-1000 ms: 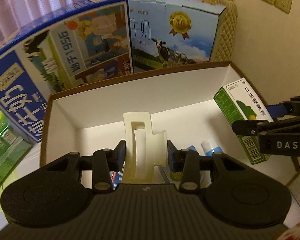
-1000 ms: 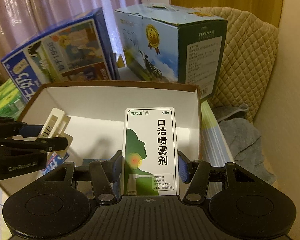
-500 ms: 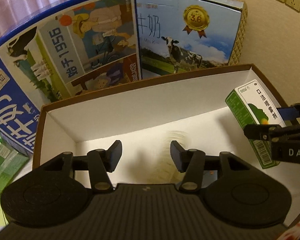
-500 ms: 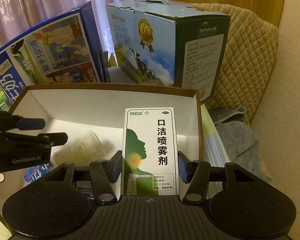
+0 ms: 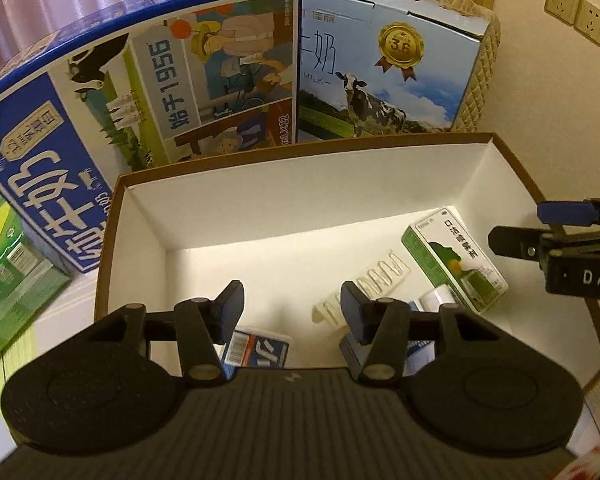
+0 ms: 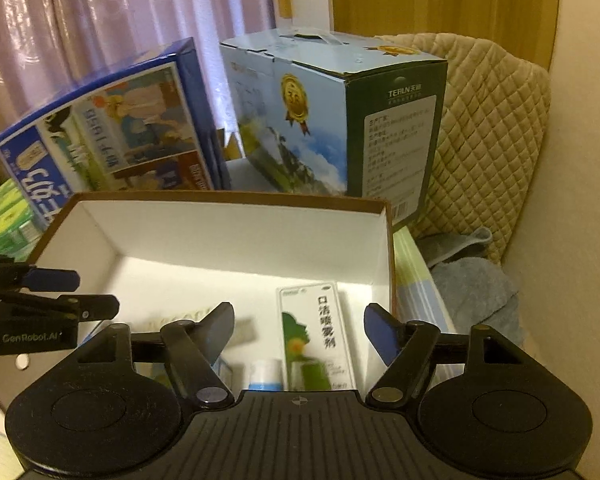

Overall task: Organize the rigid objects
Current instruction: 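Open the left tool to drop the holder while the right lowers and releases the spray box, then move both tools back from the box toward the remaining items on the table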

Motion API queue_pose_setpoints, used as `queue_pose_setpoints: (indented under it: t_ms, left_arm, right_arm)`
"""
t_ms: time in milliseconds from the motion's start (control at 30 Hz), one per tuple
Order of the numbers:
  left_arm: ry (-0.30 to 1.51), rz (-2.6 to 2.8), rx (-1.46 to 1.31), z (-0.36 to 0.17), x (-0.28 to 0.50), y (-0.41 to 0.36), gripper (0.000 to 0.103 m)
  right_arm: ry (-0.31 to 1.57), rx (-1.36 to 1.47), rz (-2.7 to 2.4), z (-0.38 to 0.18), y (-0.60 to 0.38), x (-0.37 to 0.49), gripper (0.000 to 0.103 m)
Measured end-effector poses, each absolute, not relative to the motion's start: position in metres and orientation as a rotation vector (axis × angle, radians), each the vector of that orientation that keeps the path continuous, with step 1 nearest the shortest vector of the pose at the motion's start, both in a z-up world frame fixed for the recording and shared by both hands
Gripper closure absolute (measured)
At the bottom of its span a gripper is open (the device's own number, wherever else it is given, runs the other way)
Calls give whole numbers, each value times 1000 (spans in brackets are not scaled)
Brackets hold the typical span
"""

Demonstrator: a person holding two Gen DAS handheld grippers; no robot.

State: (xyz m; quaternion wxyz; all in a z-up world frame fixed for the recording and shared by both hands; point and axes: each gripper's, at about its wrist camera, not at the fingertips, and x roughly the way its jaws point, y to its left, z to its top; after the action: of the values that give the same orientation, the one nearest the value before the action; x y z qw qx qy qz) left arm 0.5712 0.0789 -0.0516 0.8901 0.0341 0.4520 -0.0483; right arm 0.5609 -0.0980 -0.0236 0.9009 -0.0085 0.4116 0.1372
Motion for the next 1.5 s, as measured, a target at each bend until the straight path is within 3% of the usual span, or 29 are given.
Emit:
queue_pose_setpoints:
  t_ms: [1067,1500]
  left_arm:
    - [866,-37,-29,14,425,74,53]
    - [827,-2,-89,24,346,86,51]
  right_arm:
    - [804,-4,383,37,-111,430,33]
    - [825,-30,485,33,-105,362,33]
